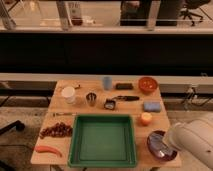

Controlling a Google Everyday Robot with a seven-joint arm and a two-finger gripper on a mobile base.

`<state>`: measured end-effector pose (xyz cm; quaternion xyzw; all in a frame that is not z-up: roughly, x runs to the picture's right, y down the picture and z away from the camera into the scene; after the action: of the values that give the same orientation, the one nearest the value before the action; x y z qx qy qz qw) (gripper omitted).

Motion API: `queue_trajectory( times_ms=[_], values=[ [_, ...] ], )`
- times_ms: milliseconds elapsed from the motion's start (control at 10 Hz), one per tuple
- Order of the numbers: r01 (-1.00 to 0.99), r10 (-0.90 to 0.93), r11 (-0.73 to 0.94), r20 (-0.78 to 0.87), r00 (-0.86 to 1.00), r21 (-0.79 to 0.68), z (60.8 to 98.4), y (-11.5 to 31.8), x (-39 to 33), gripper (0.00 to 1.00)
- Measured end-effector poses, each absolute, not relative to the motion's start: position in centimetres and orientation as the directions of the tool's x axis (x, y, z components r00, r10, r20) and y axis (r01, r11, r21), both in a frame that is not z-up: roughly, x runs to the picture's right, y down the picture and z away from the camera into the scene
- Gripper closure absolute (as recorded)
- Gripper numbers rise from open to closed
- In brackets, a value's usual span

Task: Wipe purple bowl with towel

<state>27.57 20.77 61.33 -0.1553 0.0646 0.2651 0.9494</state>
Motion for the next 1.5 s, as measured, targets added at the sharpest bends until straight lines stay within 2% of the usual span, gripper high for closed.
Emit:
queue_trajectory(
  times_ms=[100, 400, 600, 800, 900, 1500],
  values=[
    [-0.521, 0.487, 0.820, -0.190, 0.852, -0.237, 60.8, 20.6, 27.5, 0.92],
    [-0.523, 0.499, 0.832, -0.163, 0.851, -0.184, 59.4, 20.4, 27.5, 0.63],
    [-0.531, 0.509, 0.831, -0.157, 0.846, -0.165, 59.6, 20.4, 27.4, 0.41],
    [-0.533, 0.511, 0.830, -0.157, 0.845, -0.164, 60.1, 20.5, 27.1, 0.24],
    [-0.535, 0.513, 0.829, -0.161, 0.843, -0.164, 60.4, 20.6, 27.1, 0.20],
    [-0.557, 0.528, 0.813, -0.189, 0.828, -0.171, 61.7, 20.7, 27.7, 0.20]
  ],
)
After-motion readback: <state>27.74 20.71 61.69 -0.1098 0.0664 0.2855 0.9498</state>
